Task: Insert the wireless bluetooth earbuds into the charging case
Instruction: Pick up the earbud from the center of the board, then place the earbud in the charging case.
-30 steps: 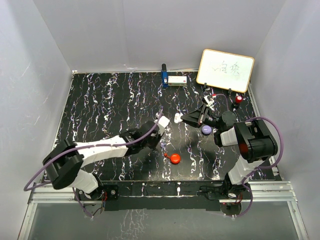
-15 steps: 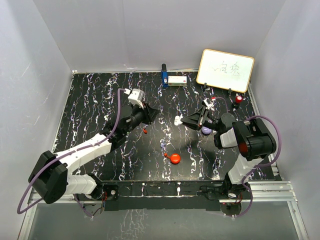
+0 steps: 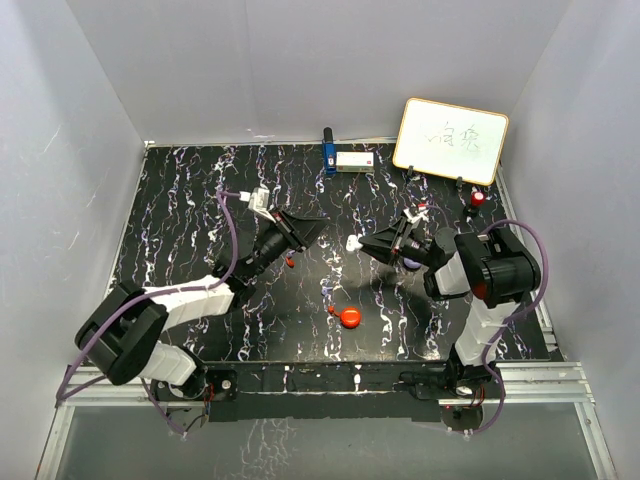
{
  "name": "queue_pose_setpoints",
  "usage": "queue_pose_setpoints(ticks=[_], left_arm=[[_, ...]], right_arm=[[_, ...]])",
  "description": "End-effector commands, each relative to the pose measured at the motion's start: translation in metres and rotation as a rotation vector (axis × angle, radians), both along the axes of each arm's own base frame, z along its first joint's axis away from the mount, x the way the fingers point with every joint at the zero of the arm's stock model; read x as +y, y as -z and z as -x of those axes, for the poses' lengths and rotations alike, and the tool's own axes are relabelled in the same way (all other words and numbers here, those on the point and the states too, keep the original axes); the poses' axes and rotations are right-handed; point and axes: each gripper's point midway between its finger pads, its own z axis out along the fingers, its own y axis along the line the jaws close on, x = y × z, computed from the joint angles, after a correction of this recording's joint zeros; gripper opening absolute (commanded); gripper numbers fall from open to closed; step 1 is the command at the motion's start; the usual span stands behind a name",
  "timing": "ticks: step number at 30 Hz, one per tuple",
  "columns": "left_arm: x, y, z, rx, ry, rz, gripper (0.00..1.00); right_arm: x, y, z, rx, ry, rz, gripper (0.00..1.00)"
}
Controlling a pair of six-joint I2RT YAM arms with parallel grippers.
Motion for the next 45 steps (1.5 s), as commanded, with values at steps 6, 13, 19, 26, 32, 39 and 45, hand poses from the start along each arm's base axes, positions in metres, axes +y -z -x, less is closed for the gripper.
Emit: queue_pose_setpoints(ticks=[6,13,19,26,32,39,45], left_arm=[[0.006,-0.037,0.007,-0.073,0.03,0.267,0.0],[0.01,-0.031,0.005,-0.028,0.021,0.347,0.0],[0.015,-0.031,0.008,0.007,0.001,0.416,0.0],[0.012,-0.029,0.014,0.046,-0.003,0.472,0.0],[0.01,-0.027,0.018,0.06,-0.024,0.486,0.0],[0.002,-0.019,0.018,0.081,-0.033,0.491,0.0],[-0.003,-0.015,0.018,0.088,-0.036,0.484,0.0]], right_arm=[[0.011,-0.05,0.008,-0.305,0.015,-0.09,0.0],[0.018,-0.052,0.006,-0.32,0.025,-0.096,0.0],[0.02,-0.056,0.004,-0.362,0.052,-0.094,0.0],[0.02,-0.065,0.007,-0.428,0.086,-0.087,0.0],[0.018,-0.074,0.011,-0.47,0.111,-0.087,0.0],[0.019,-0.075,0.014,-0.474,0.112,-0.089,0.0],[0.019,-0.078,0.017,-0.486,0.112,-0.092,0.0]])
